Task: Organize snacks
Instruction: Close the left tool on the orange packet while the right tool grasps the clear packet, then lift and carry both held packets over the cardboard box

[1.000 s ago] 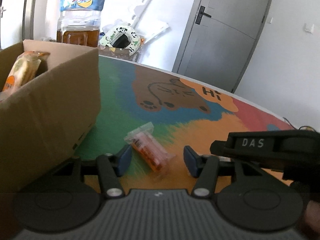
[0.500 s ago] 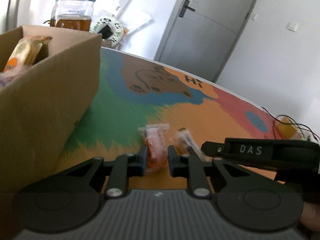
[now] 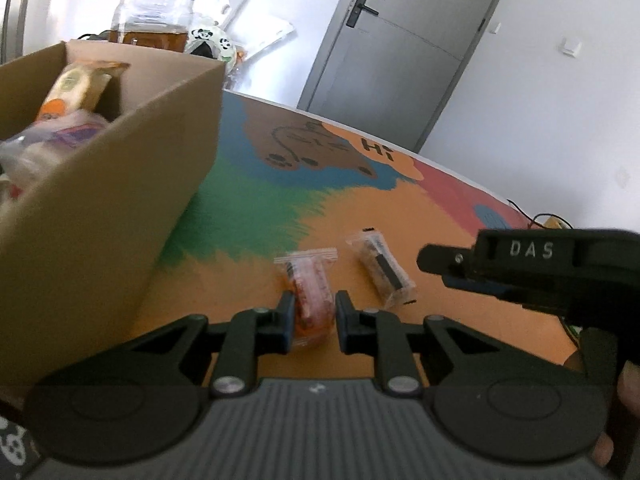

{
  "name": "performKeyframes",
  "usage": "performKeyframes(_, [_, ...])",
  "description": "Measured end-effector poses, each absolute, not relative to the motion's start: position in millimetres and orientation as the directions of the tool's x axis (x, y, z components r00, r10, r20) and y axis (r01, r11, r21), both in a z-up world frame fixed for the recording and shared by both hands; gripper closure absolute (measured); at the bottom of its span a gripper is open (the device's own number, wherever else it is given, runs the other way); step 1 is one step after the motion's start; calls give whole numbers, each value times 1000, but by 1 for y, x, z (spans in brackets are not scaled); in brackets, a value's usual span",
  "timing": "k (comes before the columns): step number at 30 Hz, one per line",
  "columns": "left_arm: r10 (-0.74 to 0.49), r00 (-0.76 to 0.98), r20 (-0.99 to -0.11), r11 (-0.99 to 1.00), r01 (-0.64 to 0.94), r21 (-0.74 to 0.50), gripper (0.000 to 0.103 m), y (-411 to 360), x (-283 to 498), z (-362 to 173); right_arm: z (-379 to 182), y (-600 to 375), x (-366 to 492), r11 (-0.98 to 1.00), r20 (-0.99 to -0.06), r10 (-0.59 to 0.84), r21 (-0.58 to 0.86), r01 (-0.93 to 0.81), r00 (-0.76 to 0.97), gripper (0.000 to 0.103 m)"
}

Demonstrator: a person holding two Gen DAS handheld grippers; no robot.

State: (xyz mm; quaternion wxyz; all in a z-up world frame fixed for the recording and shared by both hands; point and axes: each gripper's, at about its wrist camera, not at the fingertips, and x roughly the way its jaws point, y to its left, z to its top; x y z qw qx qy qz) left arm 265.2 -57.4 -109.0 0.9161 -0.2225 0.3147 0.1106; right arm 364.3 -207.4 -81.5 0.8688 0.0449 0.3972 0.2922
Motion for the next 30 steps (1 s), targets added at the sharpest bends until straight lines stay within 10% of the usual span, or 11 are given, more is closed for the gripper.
performKeyframes(8, [61, 780, -623, 868, -349, -352, 84, -54, 263, -111, -89, -182, 367, 809, -699, 541, 281, -516, 468, 60])
performKeyframes(14, [67, 778, -625, 871, -351, -343, 83, -56, 265, -112, -97, -183, 372, 826, -728, 506, 254, -503, 462, 82])
performKeyframes(30, [50, 777, -628, 899, -309, -311, 84, -65, 259, -102, -85, -212, 350, 853, -708, 481, 243, -461, 517, 83])
